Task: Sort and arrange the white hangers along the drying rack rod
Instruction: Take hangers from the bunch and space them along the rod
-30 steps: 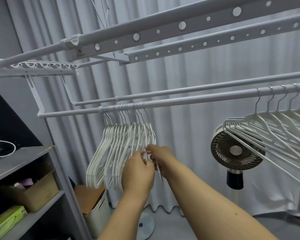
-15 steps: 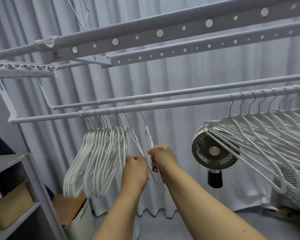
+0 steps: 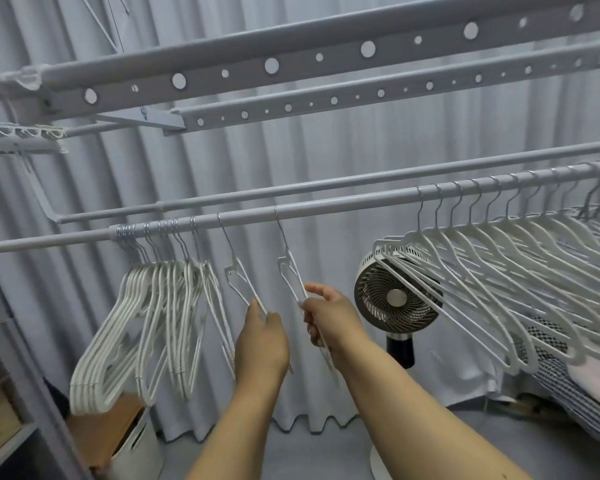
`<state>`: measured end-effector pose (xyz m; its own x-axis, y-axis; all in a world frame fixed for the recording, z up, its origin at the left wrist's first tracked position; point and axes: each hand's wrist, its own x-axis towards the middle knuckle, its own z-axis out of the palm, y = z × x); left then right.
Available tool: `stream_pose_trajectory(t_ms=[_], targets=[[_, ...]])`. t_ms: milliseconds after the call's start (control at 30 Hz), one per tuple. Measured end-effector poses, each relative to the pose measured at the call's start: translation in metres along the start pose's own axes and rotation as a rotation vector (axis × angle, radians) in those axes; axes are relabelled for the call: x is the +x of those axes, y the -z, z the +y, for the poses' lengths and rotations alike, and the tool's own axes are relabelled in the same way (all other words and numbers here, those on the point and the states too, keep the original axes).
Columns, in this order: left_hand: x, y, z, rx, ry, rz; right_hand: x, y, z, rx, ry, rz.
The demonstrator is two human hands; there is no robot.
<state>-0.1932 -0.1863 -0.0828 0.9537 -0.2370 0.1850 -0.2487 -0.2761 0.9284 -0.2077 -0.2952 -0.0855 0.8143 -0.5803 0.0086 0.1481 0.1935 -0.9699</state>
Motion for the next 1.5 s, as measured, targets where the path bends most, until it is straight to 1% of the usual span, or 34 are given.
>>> stream_pose_trajectory(t_ms=[133, 233, 367, 600, 767, 1133, 1500], targets=[[-0.01, -0.01, 0.007, -0.057, 0.019, 0.024, -0.003, 0.019, -0.004, 0.043, 0.007, 0.026], [-0.011, -0.022, 0.007, -0.142, 0.046, 0.003, -0.009, 0.033, -0.009, 0.06, 0.023, 0.043], [-0.022, -0.042, 0.008, -0.186, 0.018, -0.011, -0.013, 0.051, -0.015, 0.068, 0.029, 0.08], [-0.039, -0.064, 0.021, -0.275, 0.02, -0.064, -0.021, 0.081, -0.024, 0.079, 0.048, 0.108], [-0.049, -0.078, 0.033, -0.316, 0.018, -0.137, -0.025, 0.097, -0.031, 0.07, 0.048, 0.138], [-0.062, -0.1, 0.05, -0.315, -0.039, -0.203, -0.04, 0.123, -0.049, 0.051, 0.062, 0.187], [-0.07, -0.109, 0.063, -0.306, -0.003, -0.228, -0.037, 0.138, -0.054, 0.085, 0.054, 0.232]])
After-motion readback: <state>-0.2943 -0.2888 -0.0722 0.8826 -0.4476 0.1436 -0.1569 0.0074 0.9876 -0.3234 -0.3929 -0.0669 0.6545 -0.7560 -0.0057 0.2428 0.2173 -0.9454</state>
